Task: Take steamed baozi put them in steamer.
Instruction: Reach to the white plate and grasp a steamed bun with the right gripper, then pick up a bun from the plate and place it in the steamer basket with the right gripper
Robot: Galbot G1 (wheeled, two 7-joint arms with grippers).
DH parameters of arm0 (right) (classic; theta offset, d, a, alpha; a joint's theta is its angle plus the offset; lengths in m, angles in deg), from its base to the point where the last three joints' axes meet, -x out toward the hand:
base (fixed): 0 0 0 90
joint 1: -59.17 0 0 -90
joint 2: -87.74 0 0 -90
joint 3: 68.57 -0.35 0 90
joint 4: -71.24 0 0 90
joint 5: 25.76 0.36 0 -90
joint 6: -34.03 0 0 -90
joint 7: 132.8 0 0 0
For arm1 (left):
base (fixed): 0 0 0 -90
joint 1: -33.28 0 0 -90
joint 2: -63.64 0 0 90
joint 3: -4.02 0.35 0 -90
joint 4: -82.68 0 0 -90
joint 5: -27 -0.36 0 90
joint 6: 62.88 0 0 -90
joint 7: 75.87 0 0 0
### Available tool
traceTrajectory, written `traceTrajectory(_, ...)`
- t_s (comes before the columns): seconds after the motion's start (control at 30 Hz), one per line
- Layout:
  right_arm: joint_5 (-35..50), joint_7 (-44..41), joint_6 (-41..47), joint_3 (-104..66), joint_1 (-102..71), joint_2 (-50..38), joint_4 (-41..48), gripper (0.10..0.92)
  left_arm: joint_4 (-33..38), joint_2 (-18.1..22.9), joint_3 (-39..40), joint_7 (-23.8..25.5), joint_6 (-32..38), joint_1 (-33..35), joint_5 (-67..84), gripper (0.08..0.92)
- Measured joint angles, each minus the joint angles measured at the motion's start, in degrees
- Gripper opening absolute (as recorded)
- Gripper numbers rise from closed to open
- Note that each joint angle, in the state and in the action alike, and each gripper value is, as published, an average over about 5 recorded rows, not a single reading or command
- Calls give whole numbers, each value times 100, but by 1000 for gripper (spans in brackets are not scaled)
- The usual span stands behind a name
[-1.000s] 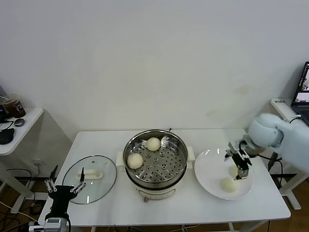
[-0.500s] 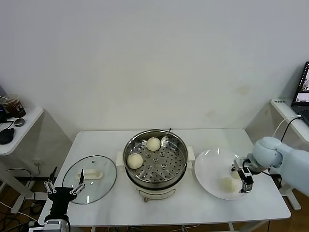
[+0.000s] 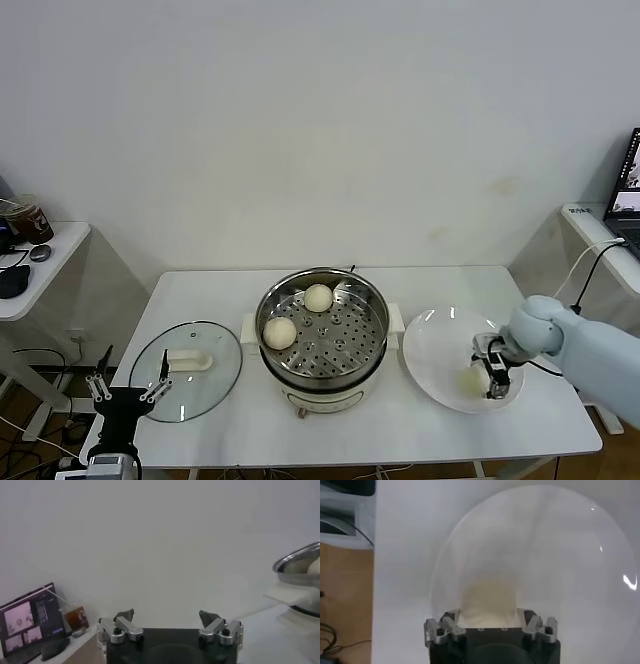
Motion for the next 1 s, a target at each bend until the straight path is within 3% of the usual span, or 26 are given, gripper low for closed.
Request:
traceTrajectory(0.5, 110, -201, -38, 67, 346, 39, 18, 489, -15, -31, -21, -4, 7, -36, 21, 823)
traceTrajectory(1.0, 1314, -919, -560, 778, 3020, 574, -45, 484, -16, -95, -10, -5, 12, -117, 71, 823)
